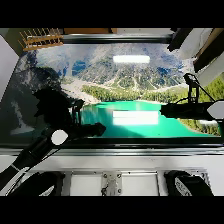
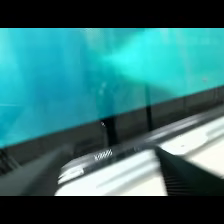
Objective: Fold the clothes and pants, and hang the long-sleeved shirts on hangers.
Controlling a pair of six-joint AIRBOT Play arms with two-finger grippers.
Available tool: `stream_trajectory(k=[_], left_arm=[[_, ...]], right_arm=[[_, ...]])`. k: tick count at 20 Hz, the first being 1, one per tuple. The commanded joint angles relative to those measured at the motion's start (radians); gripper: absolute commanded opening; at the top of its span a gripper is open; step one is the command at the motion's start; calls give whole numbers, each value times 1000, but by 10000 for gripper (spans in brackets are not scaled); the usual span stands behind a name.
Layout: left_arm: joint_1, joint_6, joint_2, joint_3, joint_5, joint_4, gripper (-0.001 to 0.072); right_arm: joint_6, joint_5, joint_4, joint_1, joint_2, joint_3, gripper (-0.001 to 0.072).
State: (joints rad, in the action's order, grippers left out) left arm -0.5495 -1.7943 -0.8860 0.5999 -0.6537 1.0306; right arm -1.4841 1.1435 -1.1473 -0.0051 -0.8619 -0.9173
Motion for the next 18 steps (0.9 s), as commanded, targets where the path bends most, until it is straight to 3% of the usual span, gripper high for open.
stream_trajectory(k=[1,5,9,12,18], left_arm=[[116,26,35,88,9,195,703],[443,27,38,286,-37,542,702],[723,67,-147,438,-115,581,702],[791,67,-315,474,-125,541,702],[730,70,-557,474,-63,541,702]], right_arm=[[0,0,0,1,-1,0,20],[0,0,0,1,-1,0,20],[0,0,0,1,-1,0,20],[0,0,0,1,-1,0,20],[0,0,0,1,-1,0,20]])
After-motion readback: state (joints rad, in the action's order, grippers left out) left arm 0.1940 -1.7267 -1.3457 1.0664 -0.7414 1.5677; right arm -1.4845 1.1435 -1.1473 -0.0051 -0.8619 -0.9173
